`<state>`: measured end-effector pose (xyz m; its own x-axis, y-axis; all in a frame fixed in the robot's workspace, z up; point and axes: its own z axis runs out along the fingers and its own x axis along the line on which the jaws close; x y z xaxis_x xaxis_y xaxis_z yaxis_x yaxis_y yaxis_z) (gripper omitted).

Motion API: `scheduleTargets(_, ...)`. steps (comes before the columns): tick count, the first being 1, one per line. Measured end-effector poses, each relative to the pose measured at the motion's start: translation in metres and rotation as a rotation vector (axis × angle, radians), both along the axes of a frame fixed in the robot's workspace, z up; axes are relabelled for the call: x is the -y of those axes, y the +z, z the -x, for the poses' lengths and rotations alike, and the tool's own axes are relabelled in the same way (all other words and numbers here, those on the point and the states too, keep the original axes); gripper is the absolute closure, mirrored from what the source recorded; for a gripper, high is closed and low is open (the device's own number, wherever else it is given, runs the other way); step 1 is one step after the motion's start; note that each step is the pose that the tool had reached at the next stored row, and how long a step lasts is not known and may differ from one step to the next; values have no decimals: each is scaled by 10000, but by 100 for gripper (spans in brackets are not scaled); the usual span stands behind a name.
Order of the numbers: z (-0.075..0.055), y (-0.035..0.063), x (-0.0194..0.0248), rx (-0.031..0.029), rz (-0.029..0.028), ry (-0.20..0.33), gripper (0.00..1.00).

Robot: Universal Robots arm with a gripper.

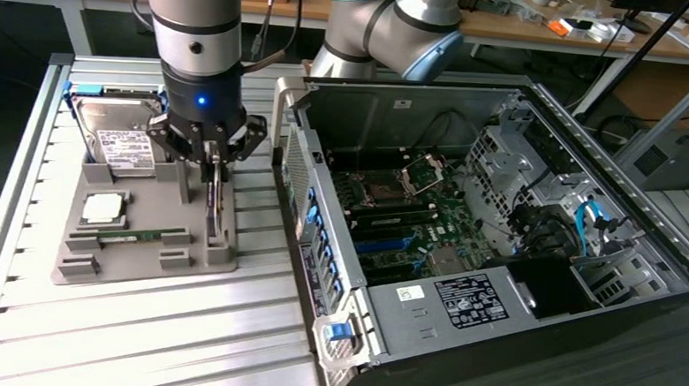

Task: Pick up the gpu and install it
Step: 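Pick up the gpu and move the gpu toward the slot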

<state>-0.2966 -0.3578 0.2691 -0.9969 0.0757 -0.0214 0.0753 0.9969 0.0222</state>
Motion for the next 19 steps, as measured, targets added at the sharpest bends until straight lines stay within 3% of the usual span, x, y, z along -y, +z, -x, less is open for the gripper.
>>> scheduleTargets(19, 0, 95, 0, 0, -23, 0, 72)
